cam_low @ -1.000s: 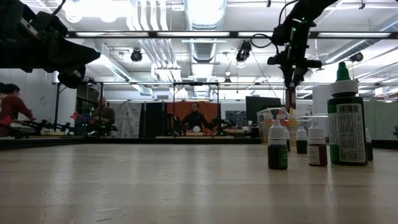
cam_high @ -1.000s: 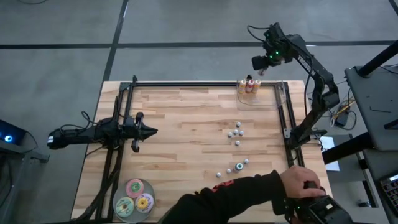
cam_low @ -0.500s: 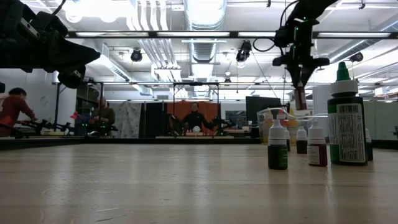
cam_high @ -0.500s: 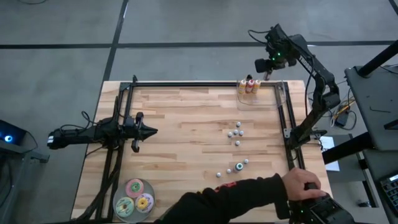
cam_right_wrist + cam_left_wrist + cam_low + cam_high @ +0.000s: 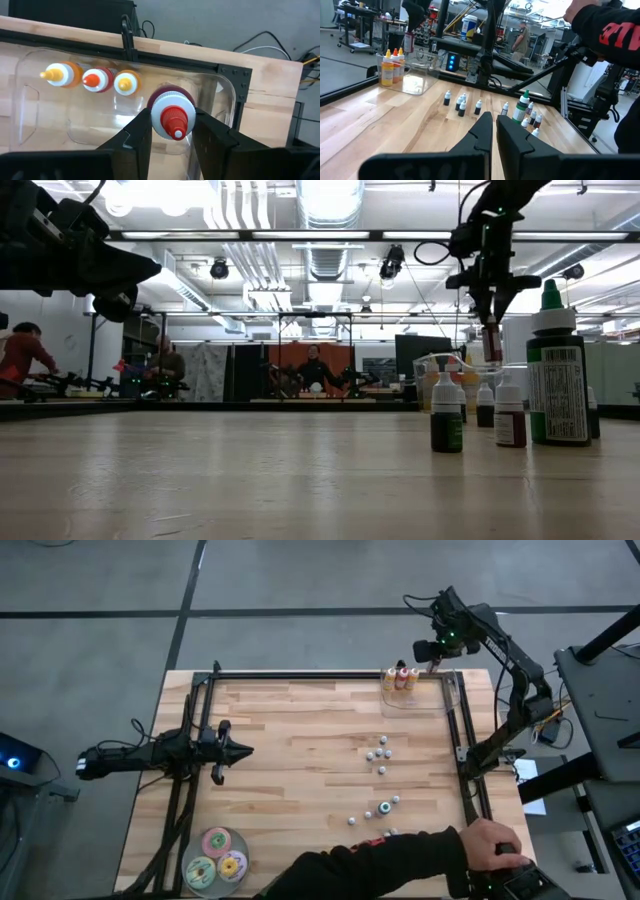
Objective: Pick & Place food coloring
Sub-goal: Put the big red food coloring bottle into the bin
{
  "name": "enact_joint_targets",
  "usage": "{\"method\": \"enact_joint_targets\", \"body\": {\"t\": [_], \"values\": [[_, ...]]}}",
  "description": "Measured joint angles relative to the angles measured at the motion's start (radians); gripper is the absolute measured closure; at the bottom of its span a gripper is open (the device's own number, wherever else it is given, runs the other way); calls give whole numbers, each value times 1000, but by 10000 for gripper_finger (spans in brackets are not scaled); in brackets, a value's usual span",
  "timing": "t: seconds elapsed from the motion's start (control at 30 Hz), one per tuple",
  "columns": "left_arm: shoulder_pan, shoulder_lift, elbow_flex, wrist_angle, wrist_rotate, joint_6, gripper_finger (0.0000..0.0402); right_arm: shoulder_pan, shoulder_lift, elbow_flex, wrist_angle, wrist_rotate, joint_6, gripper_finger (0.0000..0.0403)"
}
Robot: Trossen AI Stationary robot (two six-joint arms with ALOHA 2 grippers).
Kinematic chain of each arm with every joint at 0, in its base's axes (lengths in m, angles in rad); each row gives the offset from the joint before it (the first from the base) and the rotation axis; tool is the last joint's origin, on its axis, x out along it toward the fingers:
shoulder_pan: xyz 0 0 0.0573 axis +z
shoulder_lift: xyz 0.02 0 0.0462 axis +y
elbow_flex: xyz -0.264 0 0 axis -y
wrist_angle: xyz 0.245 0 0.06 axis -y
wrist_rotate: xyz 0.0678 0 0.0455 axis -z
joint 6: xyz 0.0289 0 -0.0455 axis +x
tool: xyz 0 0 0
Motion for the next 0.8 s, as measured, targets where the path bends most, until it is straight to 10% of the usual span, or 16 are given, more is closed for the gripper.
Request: {"method": "enact_joint_targets", "body": {"t": [0.8], "values": [[0, 0, 0, 0, 0, 0, 402, -65, -1, -35, 157, -32, -14, 294]]}}
